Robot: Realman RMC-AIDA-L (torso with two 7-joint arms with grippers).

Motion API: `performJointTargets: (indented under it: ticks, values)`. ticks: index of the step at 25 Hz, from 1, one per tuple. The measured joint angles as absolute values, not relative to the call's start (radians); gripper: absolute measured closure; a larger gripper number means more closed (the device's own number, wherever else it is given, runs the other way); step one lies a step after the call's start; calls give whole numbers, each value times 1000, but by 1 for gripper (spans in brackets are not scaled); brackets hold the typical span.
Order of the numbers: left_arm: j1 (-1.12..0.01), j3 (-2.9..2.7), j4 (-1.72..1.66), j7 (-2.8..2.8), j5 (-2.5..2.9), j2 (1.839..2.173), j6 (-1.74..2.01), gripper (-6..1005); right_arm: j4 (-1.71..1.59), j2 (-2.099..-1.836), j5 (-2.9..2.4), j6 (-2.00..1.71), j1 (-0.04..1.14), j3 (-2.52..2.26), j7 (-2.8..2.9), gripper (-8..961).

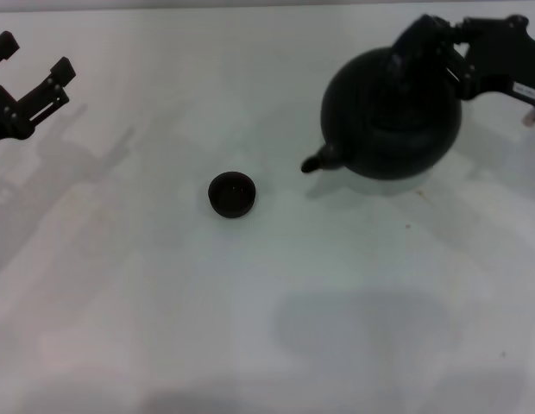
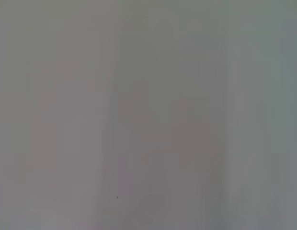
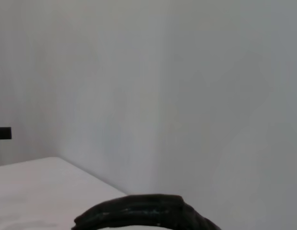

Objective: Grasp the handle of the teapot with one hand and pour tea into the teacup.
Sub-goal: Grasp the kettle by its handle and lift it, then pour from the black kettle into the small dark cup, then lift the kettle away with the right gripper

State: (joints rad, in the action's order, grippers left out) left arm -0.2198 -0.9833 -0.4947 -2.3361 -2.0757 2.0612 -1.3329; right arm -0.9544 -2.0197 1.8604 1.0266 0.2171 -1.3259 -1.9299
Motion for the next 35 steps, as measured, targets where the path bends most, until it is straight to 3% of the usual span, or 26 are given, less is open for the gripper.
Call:
performJointTargets:
  ticks: [16, 35]
  values:
    - [-213, -982, -487, -2334, -2074, 2063, -1283, 124, -1285, -2018, 1846, 518, 186, -1761, -1971, 826]
    - [-223, -985, -472, -2330, -2071, 2063, -1227, 124, -1333, -2020, 1746, 286, 199, -1915, -1973, 832]
